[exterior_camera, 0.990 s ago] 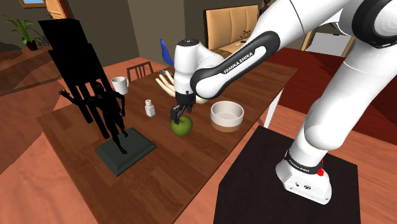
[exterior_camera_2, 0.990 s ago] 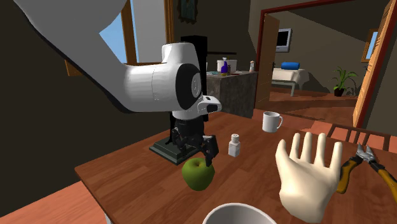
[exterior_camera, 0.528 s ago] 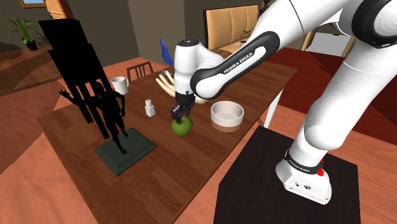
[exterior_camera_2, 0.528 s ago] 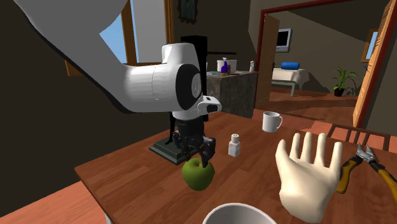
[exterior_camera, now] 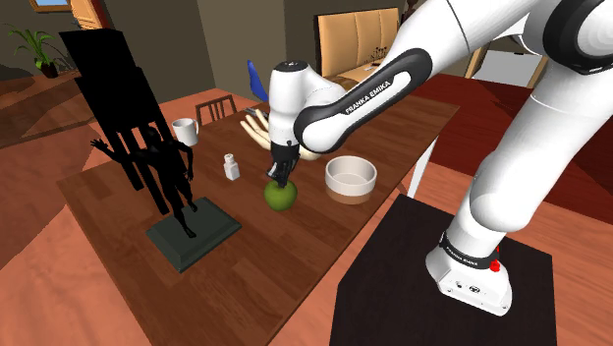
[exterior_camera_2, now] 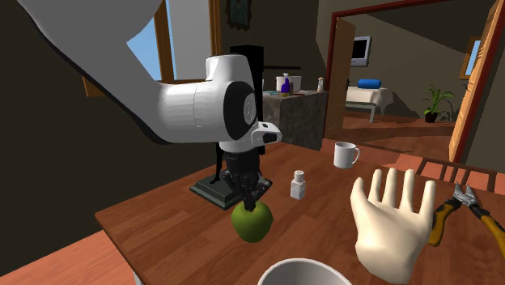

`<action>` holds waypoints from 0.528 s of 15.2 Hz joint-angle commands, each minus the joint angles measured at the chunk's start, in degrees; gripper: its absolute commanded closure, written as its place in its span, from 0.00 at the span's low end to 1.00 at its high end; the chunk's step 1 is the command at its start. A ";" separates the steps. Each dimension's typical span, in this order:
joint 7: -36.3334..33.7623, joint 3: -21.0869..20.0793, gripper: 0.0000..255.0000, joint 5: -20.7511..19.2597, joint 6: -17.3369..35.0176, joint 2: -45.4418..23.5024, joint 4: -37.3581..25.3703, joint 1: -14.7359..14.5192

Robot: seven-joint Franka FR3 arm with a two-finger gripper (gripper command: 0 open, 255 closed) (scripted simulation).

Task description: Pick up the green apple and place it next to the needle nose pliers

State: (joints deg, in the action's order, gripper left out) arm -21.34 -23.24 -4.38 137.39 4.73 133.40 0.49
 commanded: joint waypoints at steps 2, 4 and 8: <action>0.28 0.05 1.00 0.34 -0.77 0.46 -0.33 -0.04; 0.80 0.15 1.00 0.93 -2.32 1.35 -1.08 -0.10; 1.72 0.39 1.00 1.95 -5.43 2.97 -2.72 -0.21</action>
State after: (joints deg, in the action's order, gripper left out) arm -19.87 -22.91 -2.72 132.91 7.25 131.19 0.31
